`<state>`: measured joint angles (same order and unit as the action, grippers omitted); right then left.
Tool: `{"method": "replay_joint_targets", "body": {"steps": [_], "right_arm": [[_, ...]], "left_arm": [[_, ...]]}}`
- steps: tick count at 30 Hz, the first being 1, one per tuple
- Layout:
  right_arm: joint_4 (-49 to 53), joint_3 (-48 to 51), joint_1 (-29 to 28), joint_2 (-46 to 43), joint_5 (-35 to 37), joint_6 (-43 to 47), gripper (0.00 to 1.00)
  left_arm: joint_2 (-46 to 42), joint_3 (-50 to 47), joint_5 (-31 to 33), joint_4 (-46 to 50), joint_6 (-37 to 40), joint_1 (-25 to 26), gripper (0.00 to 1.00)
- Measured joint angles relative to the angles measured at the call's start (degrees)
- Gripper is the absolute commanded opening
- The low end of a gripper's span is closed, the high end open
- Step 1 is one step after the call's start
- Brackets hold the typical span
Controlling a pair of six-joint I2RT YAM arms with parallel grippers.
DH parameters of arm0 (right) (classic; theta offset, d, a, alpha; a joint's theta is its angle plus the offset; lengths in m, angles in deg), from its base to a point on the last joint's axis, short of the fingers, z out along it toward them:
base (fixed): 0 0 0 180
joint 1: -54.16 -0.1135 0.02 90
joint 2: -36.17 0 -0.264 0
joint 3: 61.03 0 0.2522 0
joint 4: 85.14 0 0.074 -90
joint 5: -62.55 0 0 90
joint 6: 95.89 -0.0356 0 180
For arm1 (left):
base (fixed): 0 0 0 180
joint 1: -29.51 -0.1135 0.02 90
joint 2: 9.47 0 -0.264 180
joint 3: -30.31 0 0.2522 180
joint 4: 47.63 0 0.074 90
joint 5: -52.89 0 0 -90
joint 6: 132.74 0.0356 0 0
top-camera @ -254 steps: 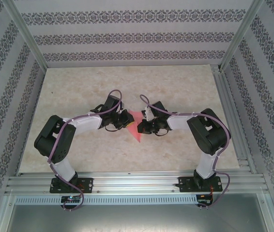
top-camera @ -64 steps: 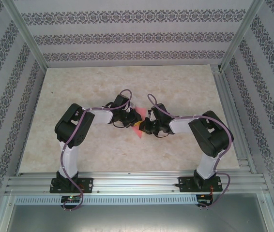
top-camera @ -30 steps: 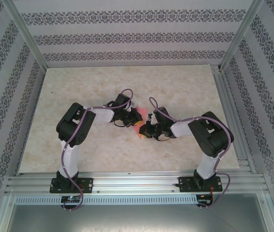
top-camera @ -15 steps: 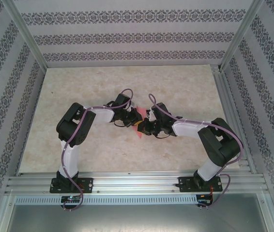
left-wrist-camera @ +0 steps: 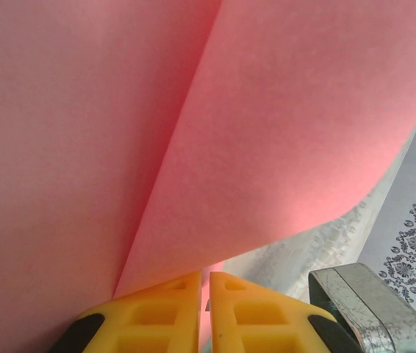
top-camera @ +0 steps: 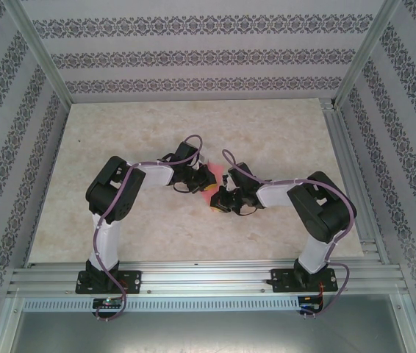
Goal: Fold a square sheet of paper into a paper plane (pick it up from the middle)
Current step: Fourth fold the wing at the center of the table.
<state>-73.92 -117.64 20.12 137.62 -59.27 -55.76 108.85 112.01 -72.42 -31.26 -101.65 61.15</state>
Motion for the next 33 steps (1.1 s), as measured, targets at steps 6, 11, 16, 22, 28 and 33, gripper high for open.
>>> {"method": "replay_joint_targets", "body": {"steps": [6,11,16,22,28,33], "right_arm": [[1.86,0.0,-0.37,-1.57,0.42,0.07,0.07],[3.17,-0.57,-0.48,-3.08,0.39,0.42,0.07],[1.55,-0.61,-0.33,0.24,-0.48,0.39,0.06],[-2.08,0.33,0.22,1.25,-2.8,-0.31,0.03],[-4.0,1.31,0.46,1.2,-3.32,-0.66,0.01],[-4.39,1.53,0.83,1.2,-3.65,-0.63,0.01]], "left_arm": [[0.04,0.11,0.0,0.17,0.02,0.0,0.14],[0.09,0.22,-0.02,0.26,0.02,0.0,0.14],[0.09,0.28,0.0,0.42,0.04,0.0,0.14],[0.28,1.16,0.15,1.53,0.24,0.0,0.14],[0.72,2.93,-0.02,3.5,1.07,-0.17,0.15],[3.41,6.97,-0.81,5.64,2.91,-0.9,0.15]]}}
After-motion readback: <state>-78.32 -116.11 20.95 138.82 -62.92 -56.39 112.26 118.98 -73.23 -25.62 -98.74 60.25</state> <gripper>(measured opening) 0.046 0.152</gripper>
